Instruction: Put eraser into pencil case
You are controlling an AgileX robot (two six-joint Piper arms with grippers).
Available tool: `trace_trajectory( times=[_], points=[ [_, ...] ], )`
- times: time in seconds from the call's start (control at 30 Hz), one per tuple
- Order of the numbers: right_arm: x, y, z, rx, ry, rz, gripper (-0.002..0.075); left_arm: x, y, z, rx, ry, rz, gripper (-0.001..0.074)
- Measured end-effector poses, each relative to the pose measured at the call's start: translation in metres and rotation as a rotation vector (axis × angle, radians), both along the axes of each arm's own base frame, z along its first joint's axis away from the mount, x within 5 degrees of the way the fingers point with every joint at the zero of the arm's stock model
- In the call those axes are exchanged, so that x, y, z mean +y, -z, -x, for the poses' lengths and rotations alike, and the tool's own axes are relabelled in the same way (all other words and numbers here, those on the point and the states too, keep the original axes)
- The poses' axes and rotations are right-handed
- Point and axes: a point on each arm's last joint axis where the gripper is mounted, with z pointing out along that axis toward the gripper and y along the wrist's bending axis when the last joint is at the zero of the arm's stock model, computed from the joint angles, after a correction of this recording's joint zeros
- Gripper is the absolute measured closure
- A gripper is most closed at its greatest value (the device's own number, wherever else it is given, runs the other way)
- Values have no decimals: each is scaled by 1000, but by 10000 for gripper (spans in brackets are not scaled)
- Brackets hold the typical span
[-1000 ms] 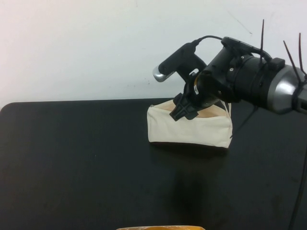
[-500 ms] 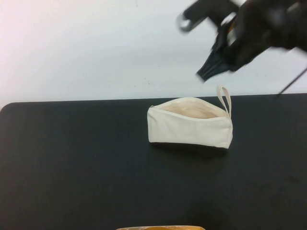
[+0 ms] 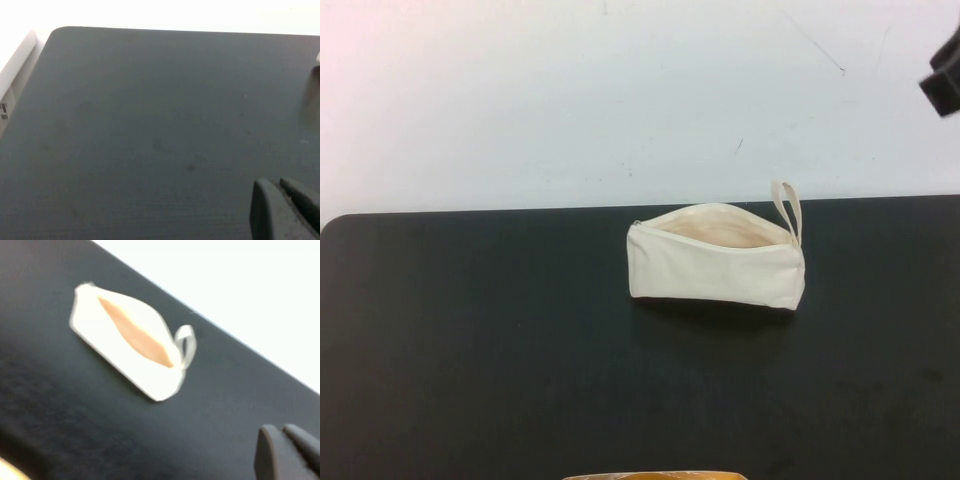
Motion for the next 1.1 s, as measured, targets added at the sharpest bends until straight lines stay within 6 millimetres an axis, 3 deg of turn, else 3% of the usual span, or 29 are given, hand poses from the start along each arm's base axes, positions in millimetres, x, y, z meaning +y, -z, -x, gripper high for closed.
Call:
trace_trajectory(
  times=[0.2, 0.67, 0.77, 0.93, 1.0, 1.1],
  points=[
    [1, 1, 16, 56, -57, -87, 727, 0, 0, 0, 0, 0, 0, 737],
    [20, 35, -6, 165, -93, -15, 727, 0, 0, 0, 0, 0, 0, 737],
    [9, 32, 10, 129, -127, -12, 727, 0, 0, 0, 0, 0, 0, 737],
    [-21, 25, 53, -196, -176, -185, 727, 0, 0, 0, 0, 0, 0, 737],
    [-39, 37, 69, -330, -169, -251, 727, 0, 0, 0, 0, 0, 0, 737],
    [-66, 73, 88, -430, -97, -307, 727, 0, 0, 0, 0, 0, 0, 737]
  ],
)
